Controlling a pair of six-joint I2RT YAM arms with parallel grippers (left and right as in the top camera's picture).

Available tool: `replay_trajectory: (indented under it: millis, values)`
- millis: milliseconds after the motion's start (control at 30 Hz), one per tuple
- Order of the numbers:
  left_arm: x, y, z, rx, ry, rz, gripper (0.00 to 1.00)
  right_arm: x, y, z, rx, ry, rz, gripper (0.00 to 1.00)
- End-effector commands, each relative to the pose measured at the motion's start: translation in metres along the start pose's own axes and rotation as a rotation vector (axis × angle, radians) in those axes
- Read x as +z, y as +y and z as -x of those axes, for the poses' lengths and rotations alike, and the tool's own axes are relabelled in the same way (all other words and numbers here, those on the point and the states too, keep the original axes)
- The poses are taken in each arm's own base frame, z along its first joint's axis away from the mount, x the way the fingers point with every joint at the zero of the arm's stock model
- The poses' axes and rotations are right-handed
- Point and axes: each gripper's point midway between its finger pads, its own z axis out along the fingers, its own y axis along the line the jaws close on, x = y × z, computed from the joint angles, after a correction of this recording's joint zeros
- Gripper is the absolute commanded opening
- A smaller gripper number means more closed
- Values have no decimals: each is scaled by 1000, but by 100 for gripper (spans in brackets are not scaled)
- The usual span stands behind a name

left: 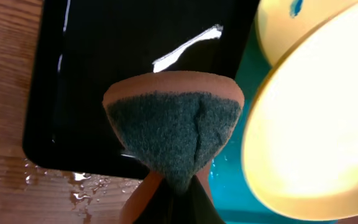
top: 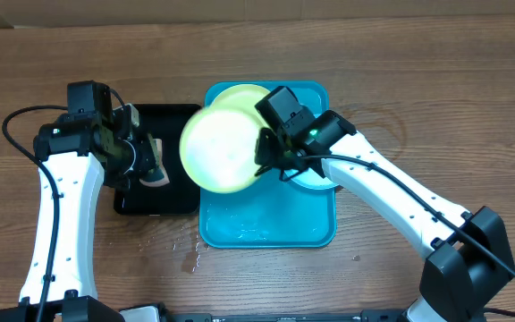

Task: Clean dirty plates on tray and stack at the side
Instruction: 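Grasp the lower yellow plate rim with the right gripper and lift it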

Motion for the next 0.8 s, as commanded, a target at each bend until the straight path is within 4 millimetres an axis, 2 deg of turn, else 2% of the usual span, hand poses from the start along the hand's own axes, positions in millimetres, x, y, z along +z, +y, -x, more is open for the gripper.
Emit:
replay_trajectory:
  millis: [0, 200, 333, 500, 633, 767]
  values:
    - [-1, 15, -3, -15, -4, 89, 4, 3, 19, 17, -18, -64, 50, 4]
    - [-5, 40, -1, -152, -34, 229, 4, 25, 39, 31, -47, -154, 79, 4]
    - [-6, 43, -2, -162, -34, 246, 4, 24, 52, 40, -79, -273, 58, 4]
    - [-13, 63, -7, -243, -47, 366, 4, 11, 77, 49, -174, -465, 32, 4]
    - [-13, 64, -7, -246, -48, 372, 4, -6, 101, 54, -312, -629, -3, 4]
    - [-12, 63, -8, -246, -46, 365, 4, -31, 120, 64, -472, -813, -92, 4]
